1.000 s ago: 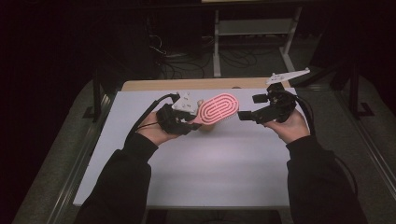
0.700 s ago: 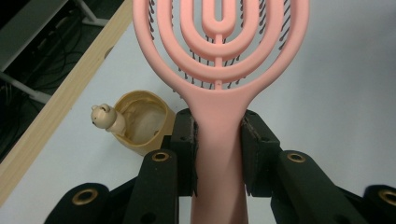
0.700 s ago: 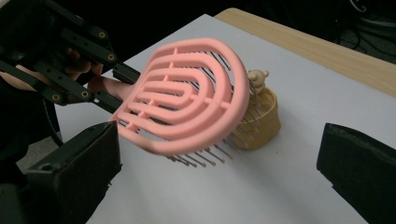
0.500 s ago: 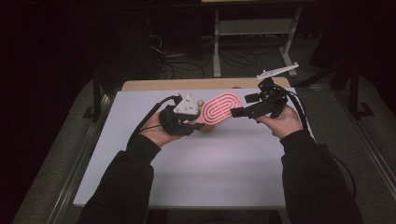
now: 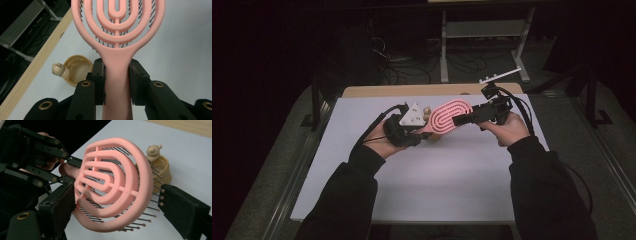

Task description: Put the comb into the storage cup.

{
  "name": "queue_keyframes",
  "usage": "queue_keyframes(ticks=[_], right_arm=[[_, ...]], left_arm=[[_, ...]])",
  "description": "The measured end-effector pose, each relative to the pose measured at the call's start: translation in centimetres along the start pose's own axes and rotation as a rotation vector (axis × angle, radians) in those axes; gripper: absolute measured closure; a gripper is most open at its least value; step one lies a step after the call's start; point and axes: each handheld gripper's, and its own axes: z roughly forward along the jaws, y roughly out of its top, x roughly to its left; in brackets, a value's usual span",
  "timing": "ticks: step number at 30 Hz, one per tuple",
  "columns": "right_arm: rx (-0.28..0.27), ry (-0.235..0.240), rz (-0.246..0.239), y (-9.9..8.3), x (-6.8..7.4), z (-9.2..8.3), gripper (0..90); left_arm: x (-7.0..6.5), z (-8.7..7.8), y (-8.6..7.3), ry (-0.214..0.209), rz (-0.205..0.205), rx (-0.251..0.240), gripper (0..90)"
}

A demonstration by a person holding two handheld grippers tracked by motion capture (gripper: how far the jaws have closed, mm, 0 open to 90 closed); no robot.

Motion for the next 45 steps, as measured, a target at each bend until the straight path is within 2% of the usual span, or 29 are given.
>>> queue_keyframes(ticks=[3, 10, 12, 15, 16, 20, 21, 25, 30, 37, 42, 45], right_arm=[[-0.005, 0.023, 0.014, 0.0, 0.0, 0.0, 21.4], [0.029, 0.023, 0.025, 0.4, 0.3, 0.2, 30.3], [-0.005, 0.027, 0.030, 0.5, 0.4, -0.1, 41.3], [-0.088, 0.106, 0.056, 0.9, 0.5, -0.9, 53.2], [-0.088, 0.106, 0.056, 0.9, 0.5, -0.9, 53.2], [-0.105, 0.172, 0.074, 1.1, 0.7, -1.0, 59.4], [-0.106, 0.175, 0.072, 1.2, 0.8, -0.9, 59.7], [-0.093, 0.178, 0.068, 1.5, 1.1, -0.7, 60.9], [-0.130, 0.187, 0.071, 2.0, 1.6, -0.8, 61.9], [-0.125, 0.142, 0.051, 3.0, 2.9, -1.0, 62.9], [-0.108, 0.104, 0.023, 3.4, 3.5, -1.3, 63.0], [-0.121, 0.094, 0.023, 3.8, 3.6, -1.8, 63.0]], left_arm=[[0.0, 0.1, 0.0, 0.004, -0.002, -0.005, 69.7], [-0.1, 0.4, -0.3, 0.019, -0.007, 0.001, 69.7], [-0.1, 0.5, -0.4, 0.020, -0.010, 0.012, 70.0], [-0.1, 0.4, -0.6, 0.022, -0.022, -0.002, 70.2], [-0.1, 0.4, -0.6, 0.022, -0.026, -0.009, 70.2], [0.0, 0.4, -0.8, 0.019, -0.037, -0.008, 70.2], [0.1, 0.5, -0.8, 0.019, -0.041, -0.008, 70.1], [0.2, 0.6, -1.1, 0.011, -0.057, -0.014, 70.1], [0.3, 0.7, -1.1, 0.009, -0.085, -0.035, 70.1], [0.3, 1.1, -1.0, -0.015, -0.107, -0.043, 69.7], [0.5, 1.3, -1.1, -0.032, -0.136, -0.054, 63.1], [0.5, 1.4, -1.3, -0.041, -0.145, -0.061, 51.6]])
